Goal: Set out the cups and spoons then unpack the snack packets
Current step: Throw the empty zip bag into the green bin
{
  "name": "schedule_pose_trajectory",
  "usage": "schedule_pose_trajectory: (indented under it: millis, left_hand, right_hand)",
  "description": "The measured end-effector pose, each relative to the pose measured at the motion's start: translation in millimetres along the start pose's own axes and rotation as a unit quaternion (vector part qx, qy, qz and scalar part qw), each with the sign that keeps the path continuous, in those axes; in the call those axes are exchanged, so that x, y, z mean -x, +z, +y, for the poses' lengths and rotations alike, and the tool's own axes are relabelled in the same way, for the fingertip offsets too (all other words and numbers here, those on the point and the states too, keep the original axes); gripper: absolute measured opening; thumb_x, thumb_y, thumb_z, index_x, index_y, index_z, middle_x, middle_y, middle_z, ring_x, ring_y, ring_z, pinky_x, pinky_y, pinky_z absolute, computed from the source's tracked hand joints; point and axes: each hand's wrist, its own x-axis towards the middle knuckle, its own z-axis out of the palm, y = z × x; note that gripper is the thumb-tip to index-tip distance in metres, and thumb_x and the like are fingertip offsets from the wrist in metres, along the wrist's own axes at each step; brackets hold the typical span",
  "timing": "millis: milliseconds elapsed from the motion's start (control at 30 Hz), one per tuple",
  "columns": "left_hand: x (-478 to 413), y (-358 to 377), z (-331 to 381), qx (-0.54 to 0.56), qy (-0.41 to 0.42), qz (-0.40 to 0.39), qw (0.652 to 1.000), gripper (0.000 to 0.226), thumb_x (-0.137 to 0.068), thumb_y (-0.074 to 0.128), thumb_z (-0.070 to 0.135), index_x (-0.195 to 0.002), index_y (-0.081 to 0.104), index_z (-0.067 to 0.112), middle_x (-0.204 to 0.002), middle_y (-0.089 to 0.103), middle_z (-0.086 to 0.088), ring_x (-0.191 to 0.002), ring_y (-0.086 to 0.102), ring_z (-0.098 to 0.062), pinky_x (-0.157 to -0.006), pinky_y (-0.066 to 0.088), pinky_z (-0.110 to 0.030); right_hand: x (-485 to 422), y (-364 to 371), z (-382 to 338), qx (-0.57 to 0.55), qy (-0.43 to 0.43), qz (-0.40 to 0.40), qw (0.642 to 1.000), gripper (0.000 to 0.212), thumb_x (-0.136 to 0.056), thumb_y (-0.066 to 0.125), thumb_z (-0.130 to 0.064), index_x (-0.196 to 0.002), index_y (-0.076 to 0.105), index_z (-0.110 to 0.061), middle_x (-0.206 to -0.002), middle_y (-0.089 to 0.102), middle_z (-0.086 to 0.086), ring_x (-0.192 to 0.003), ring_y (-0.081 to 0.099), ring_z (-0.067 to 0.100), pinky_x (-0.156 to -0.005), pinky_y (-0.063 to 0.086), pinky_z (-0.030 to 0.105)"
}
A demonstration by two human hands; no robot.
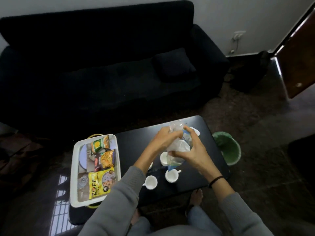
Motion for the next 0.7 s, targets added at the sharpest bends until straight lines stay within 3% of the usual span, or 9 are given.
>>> schedule_pose_trajectory:
  millis: [67,167,267,367,500,600,700]
  left_hand:
    - [-14.4,30.9,10.0,-0.003,-0.005,-0.034,0.999,0.017,-0.073,0.061,0.037,-0.072,0.068,0.022,-0.072,0.068,0.002,-0.070,0.062,-0.016,-0.064,0.050,-0.036]
    - [-43.0,89.8,14.3,0.070,-0.027,-0.060,0.995,0.026,-0.085,0.062,0.029,-0.103,0.073,0.015,-0.101,0.077,-0.009,-0.094,0.073,-0.021,-0.083,0.059,-0.039]
    - [-65.2,148.5,7.8,0.149,-0.046,-0.073,0.985,0.029,-0.097,0.058,0.020,-0.126,0.063,0.022,-0.121,0.072,-0.004,-0.111,0.070,-0.018,-0.097,0.057,-0.038]
    - [-87.3,199.9,-4.1,0.165,-0.049,-0.066,0.983,0.038,-0.100,0.060,0.019,-0.131,0.056,0.040,-0.122,0.070,0.015,-0.113,0.068,-0.010,-0.090,0.060,-0.039]
    - [-130.7,258.4,-27.9,0.137,-0.080,-0.097,0.983,0.040,-0.099,0.062,0.024,-0.130,0.059,0.048,-0.122,0.069,0.024,-0.104,0.070,0.000,-0.075,0.063,-0.030]
    - [-171.3,300.4,-52.0,0.095,-0.110,-0.118,0.982,0.039,-0.099,0.061,0.021,-0.129,0.061,0.046,-0.120,0.072,0.020,-0.103,0.071,-0.001,-0.083,0.063,-0.032]
    - [-213.5,334.4,-73.5,0.060,-0.124,-0.111,0.984,0.040,-0.099,0.059,0.016,-0.132,0.063,0.039,-0.121,0.074,0.010,-0.106,0.072,-0.008,-0.095,0.059,-0.043]
  right_hand:
    - [-4.9,-33.0,22.4,-0.026,0.019,0.041,0.999,0.078,-0.059,0.090,-0.042,-0.127,0.054,-0.055,-0.129,0.060,-0.025,-0.116,0.058,-0.006,-0.082,0.050,0.010]
    - [-19.4,-86.1,64.8,-0.093,0.039,0.078,0.992,0.057,-0.066,0.091,-0.018,-0.116,0.072,-0.034,-0.124,0.068,-0.023,-0.121,0.060,-0.006,-0.092,0.049,0.011]
    - [-31.0,-130.2,110.2,-0.131,0.075,0.100,0.983,0.046,-0.069,0.087,-0.001,-0.100,0.080,-0.035,-0.115,0.074,-0.024,-0.116,0.064,-0.007,-0.097,0.049,0.012]
    - [-37.3,-161.8,156.7,-0.172,0.137,0.154,0.963,0.041,-0.067,0.085,-0.010,-0.093,0.082,-0.041,-0.106,0.078,-0.020,-0.104,0.071,-0.005,-0.085,0.054,0.011]
    - [-46.9,-188.2,225.4,-0.212,0.216,0.237,0.923,0.034,-0.060,0.083,-0.032,-0.093,0.084,-0.034,-0.095,0.082,-0.005,-0.091,0.077,0.012,-0.084,0.061,0.036]
    - [-61.2,-204.3,281.7,-0.232,0.254,0.227,0.911,0.026,-0.079,0.074,-0.018,-0.101,0.082,-0.029,-0.098,0.082,0.000,-0.094,0.077,0.020,-0.088,0.061,0.046]
    - [-75.8,-217.2,326.9,-0.280,0.280,0.191,0.898,0.039,-0.083,0.058,-0.019,-0.117,0.076,-0.029,-0.108,0.080,0.003,-0.101,0.075,0.027,-0.084,0.062,0.040]
